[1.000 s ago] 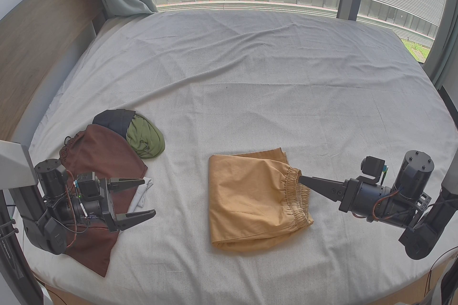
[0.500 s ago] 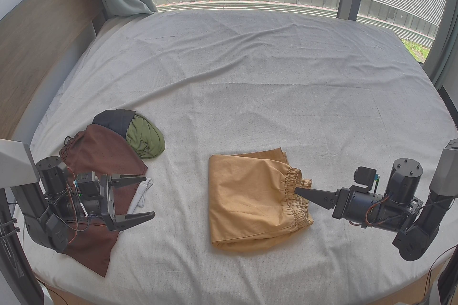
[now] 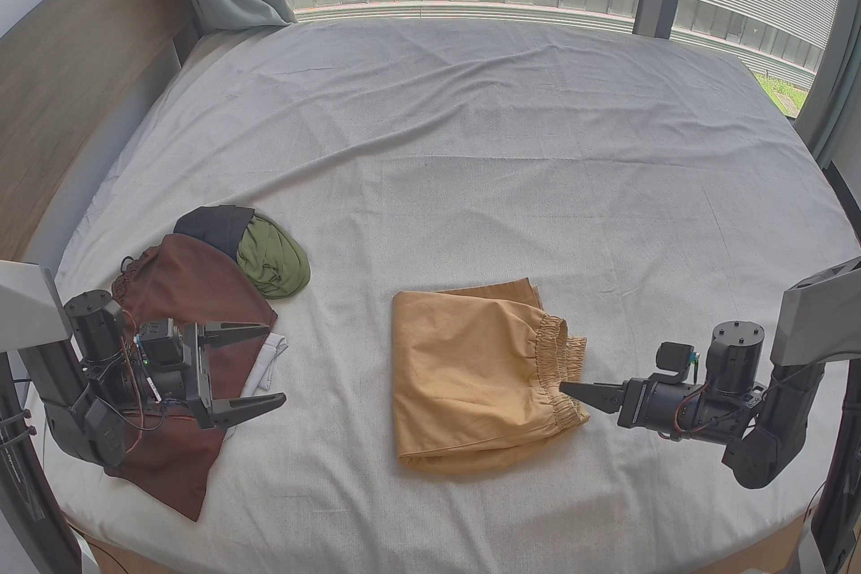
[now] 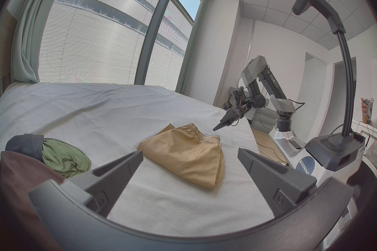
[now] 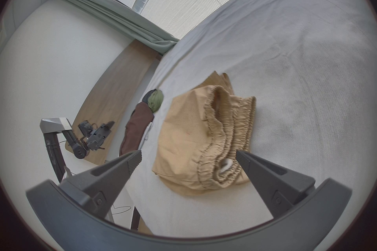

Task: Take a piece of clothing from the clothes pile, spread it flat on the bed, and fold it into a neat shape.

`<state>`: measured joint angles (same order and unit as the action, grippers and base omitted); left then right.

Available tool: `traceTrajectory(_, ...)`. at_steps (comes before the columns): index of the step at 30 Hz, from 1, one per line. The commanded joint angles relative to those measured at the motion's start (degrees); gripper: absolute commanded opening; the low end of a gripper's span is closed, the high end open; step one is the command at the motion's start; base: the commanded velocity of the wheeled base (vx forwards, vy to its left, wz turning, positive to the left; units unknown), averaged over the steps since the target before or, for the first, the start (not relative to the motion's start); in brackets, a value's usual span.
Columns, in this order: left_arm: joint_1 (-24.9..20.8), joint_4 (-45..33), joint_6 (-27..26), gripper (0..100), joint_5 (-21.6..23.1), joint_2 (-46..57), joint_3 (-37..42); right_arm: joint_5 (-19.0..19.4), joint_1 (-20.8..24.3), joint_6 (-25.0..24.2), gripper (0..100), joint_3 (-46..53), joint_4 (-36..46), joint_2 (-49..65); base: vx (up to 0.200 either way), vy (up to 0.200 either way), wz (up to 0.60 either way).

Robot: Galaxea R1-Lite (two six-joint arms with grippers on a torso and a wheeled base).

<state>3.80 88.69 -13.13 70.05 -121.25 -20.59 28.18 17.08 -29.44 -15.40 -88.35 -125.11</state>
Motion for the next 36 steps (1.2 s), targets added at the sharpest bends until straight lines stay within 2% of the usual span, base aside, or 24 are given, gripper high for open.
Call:
traceTrajectory(1,0.2,0.1,-0.1,100,0.0,0.0,-0.1,0.0,-1.0,0.3,100,-0.2,-0.1,-3.8,0.000,0.000,0.00)
traceTrajectory(13,0.2,0.0,0.0,100,-0.1,1.3,1.8,0.0,-2.3,0.3,100,-1.7,-0.1,-8.0,0.000,0.000,0.00)
traceTrajectory(36,0.1,-0.2,-0.1,100,0.0,3.7,2.8,0.0,-1.7,-0.1,100,-6.0,-0.1,-13.1,0.000,0.000,0.00)
